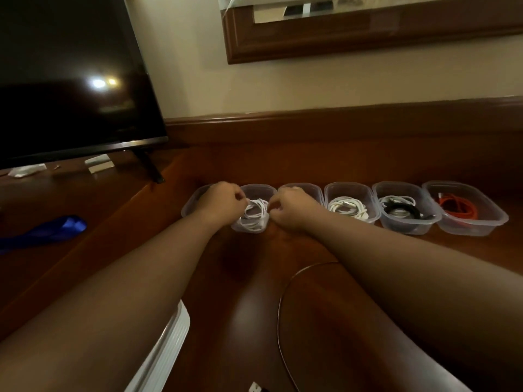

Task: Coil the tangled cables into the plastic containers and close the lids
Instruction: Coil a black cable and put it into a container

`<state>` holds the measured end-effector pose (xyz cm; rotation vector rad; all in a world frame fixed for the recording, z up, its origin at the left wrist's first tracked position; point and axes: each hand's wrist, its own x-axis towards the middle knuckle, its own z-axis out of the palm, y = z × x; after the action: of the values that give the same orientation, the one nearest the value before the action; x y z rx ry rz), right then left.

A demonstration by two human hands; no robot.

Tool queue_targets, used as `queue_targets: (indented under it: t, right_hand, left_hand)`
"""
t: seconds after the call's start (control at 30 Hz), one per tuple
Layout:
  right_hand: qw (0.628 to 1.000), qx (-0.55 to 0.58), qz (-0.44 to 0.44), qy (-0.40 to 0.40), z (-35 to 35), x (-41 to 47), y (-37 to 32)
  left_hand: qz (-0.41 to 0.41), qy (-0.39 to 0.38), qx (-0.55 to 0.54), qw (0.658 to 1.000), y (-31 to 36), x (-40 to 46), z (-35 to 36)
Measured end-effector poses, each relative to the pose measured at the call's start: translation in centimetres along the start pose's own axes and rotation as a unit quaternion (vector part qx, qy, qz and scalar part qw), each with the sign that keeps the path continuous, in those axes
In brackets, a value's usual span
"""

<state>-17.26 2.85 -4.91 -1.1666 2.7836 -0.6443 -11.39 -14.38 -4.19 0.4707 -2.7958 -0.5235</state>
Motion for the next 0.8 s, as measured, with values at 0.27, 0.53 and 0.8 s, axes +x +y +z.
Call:
queue_targets:
  t: [0.27,0.53,0.8]
  right_hand:
    - [0.992,0.01,0.043,-0.119,-1.8,-13.7,-0.6]
    - [0.97,0.058,0.092,-0.219,0.1,-26.4,-3.2]
    - [0.98,-0.086,0.046,-0.171,2.0,-32.0,-5.4]
  left_hand:
    - [0.216,-0.255,0.078,0.939,4.7,-10.8,-0.5]
    - [0.271,-0.266,0.201,0.903,5.1,-19.2,1.0]
    - [0.333,-0.172,0.187,0.908,4.9,-23.2,1.9]
